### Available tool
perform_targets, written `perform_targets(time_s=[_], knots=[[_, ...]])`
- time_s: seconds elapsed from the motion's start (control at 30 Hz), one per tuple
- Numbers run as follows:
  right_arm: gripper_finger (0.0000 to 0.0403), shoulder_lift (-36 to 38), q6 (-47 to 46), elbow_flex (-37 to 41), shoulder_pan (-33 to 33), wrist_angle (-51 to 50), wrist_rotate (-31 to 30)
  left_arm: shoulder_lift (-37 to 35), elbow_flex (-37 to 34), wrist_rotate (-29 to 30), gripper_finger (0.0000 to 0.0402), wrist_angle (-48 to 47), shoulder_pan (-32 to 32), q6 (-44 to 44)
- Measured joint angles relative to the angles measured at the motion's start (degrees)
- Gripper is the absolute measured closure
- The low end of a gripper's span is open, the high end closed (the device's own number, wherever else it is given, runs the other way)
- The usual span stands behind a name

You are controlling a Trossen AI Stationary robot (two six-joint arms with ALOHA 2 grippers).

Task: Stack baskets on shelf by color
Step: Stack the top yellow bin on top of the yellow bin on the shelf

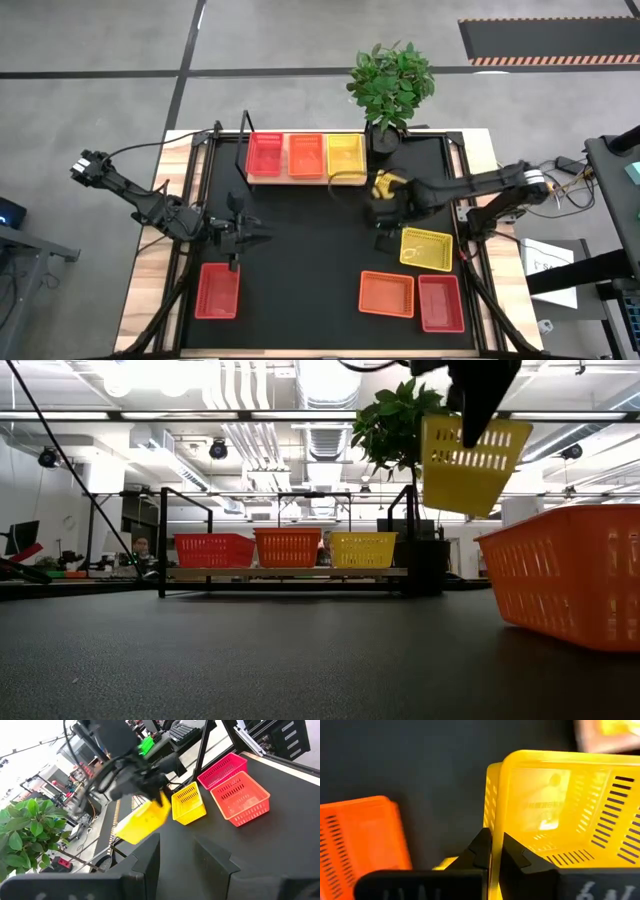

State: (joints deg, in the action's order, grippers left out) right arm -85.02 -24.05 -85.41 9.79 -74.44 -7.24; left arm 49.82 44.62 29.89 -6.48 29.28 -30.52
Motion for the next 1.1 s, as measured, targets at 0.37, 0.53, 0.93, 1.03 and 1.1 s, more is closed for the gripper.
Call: perform_targets(time_s=[0.37,0.53,0.93,1.03,1.1], knots=[[0.0394,-18.4,10.1,-21.0,5.5,-0.4,-0.1,-0.3,0.0,0.0,0.0306,-0.1,0.0,-0.3],[0.0394,-24.1,19.7,-30.8,3.5,-0.7,-4.7,-0.3,0.0,0.0,0.0306,-0.2,0.0,-0.4],[0.0394,-33.7,37.3,-42.4,-14.0,-6.2,-12.3,-0.8,0.0,-0.3,0.0306,-2.1,0.0,0.2],[0.0394,-34.4,39.0,-43.7,-17.7,-8.2,-11.3,-0.8,0.0,-0.3,0.0306,-3.6,0.0,1.6],[0.0394,-34.5,39.8,-43.7,-19.9,-9.4,-9.6,-0.8,0.0,-0.3,0.0306,-3.6,0.0,2.2]])
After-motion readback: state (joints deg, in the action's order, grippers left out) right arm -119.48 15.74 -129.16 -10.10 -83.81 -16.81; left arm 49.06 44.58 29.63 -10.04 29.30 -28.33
